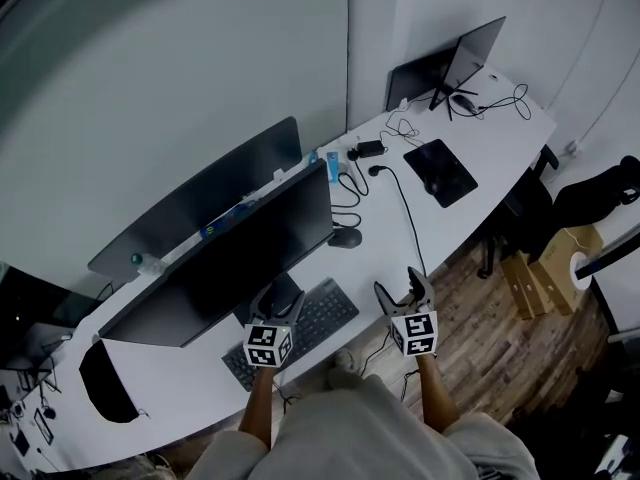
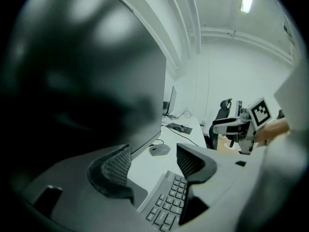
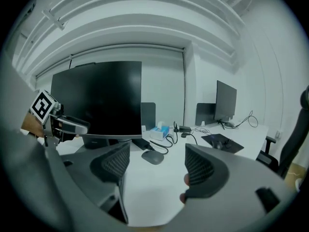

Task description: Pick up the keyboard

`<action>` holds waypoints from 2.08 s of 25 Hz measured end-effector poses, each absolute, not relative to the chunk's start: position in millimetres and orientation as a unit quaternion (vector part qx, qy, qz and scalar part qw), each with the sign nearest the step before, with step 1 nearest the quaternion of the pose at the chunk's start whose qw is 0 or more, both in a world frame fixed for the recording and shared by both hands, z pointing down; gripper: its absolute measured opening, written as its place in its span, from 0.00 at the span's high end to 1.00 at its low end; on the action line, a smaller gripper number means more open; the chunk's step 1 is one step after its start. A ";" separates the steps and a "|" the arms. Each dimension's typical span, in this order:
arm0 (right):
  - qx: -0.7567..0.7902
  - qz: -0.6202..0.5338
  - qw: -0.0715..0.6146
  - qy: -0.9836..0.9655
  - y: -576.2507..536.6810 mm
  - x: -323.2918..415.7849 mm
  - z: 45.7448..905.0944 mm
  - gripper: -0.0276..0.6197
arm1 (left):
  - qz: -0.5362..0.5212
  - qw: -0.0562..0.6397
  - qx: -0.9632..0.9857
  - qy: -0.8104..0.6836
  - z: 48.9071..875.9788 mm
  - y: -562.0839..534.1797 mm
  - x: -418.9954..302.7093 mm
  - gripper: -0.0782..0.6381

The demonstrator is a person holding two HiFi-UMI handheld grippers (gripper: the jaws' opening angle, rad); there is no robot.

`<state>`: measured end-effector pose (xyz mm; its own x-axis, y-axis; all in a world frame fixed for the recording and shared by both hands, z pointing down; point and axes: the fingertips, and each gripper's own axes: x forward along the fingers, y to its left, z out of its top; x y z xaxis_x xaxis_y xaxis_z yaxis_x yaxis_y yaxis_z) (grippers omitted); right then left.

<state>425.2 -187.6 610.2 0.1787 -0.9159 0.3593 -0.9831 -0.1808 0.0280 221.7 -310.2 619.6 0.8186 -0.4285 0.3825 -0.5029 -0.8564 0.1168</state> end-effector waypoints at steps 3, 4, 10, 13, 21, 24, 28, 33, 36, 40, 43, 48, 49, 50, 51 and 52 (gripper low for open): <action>0.744 0.136 0.130 -0.641 -200.0 422.5 615.8 0.43 | 0.179 0.113 0.942 -0.260 625.1 -312.8 214.9 0.48; 0.740 0.137 0.131 -0.646 -205.3 420.5 617.4 0.43 | 0.180 0.114 0.940 -0.265 626.3 -314.6 211.6 0.48; 0.697 0.140 0.138 -0.690 -240.1 389.0 625.8 0.43 | 0.186 0.127 0.921 -0.319 632.9 -320.8 168.4 0.48; 0.674 0.138 0.143 -0.711 -257.1 369.6 628.9 0.43 | 0.185 0.133 0.908 -0.351 633.9 -323.0 140.0 0.48; 0.621 0.127 0.158 -0.757 -289.7 306.2 630.7 0.43 | 0.180 0.153 0.866 -0.441 636.6 -320.7 38.9 0.48; 0.608 0.122 0.162 -0.768 -296.2 284.7 629.8 0.43 | 0.173 0.156 0.854 -0.465 633.7 -319.9 7.1 0.48; 0.597 0.120 0.167 -0.776 -295.9 261.5 627.4 0.43 | 0.168 0.169 0.843 -0.483 634.4 -310.6 -27.1 0.48; 0.597 0.122 0.169 -0.775 -292.4 239.9 624.8 0.43 | 0.161 0.183 0.836 -0.492 637.4 -300.4 -62.4 0.48; 0.596 0.120 0.179 -0.773 -286.3 230.9 624.8 0.43 | 0.156 0.191 0.834 -0.493 638.9 -292.8 -77.0 0.48; 0.596 0.114 0.186 -0.773 -280.1 219.8 622.8 0.43 | 0.153 0.200 0.835 -0.489 642.3 -284.6 -90.2 0.48; 0.593 0.112 0.192 -0.774 -275.3 213.0 622.7 0.43 | 0.155 0.207 0.835 -0.486 647.9 -277.0 -95.3 0.48; 0.586 0.115 0.197 -0.778 -271.0 214.7 628.8 0.42 | 0.159 0.216 0.828 -0.492 658.9 -269.2 -95.7 0.48; 0.583 0.116 0.199 -0.779 -271.1 216.7 630.6 0.42 | 0.159 0.219 0.826 -0.494 660.4 -267.9 -94.2 0.48; 0.581 0.117 0.200 -0.780 -271.6 219.0 632.3 0.42 | 0.158 0.221 0.824 -0.496 661.7 -266.7 -92.5 0.48; 0.579 0.119 0.200 -0.781 -272.8 221.5 633.7 0.41 | 0.157 0.225 0.822 -0.499 662.9 -266.1 -90.8 0.48; 0.576 0.120 0.201 -0.783 -274.7 224.1 635.0 0.41 | 0.155 0.230 0.819 -0.502 663.9 -266.2 -89.0 0.48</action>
<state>224.1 -274.7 635.0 -0.2555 -0.8542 0.4529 -0.9507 0.3072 0.0431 -89.0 -266.2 663.9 0.4489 -0.7509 0.4843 -0.8933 -0.3909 0.2219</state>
